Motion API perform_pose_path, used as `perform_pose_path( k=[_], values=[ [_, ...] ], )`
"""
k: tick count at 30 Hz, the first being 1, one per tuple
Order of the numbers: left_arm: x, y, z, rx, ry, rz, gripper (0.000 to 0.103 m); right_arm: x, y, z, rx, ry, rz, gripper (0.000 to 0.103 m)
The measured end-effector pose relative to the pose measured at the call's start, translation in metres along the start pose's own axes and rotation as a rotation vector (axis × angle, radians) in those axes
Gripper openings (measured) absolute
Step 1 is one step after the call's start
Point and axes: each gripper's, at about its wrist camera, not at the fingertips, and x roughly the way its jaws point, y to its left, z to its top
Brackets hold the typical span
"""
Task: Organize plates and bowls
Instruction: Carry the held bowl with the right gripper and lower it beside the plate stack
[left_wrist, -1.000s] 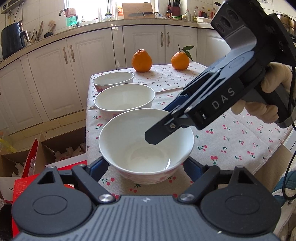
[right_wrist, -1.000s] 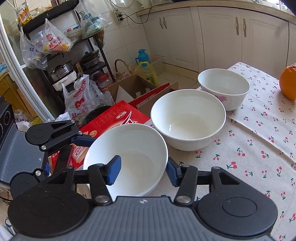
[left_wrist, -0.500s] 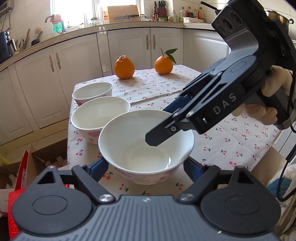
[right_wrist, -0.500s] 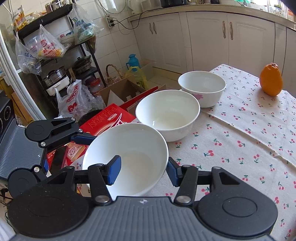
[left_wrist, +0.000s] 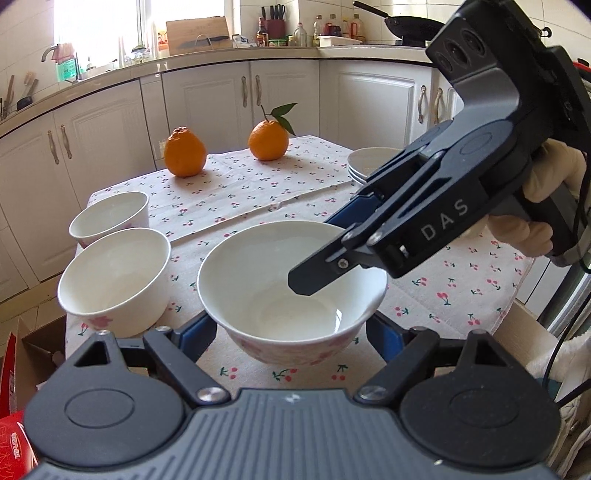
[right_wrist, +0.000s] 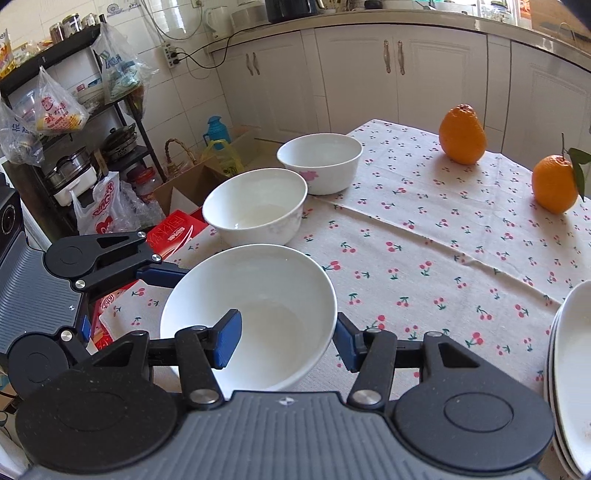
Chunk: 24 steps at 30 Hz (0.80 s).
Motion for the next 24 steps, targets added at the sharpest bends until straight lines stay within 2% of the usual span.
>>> perform_pose_path(
  k=[11,24],
  values=[
    [0.026,-0.013,0.014,0.023,0.005,-0.065,0.087,-0.016,-0.027,-0.011,0.057,-0.011,-0.059,0.06],
    [0.039,-0.017,0.018,0.01,0.024,-0.088,0.087,-0.014,-0.04,-0.017,0.08,0.004,-0.073,0.06]
  ],
)
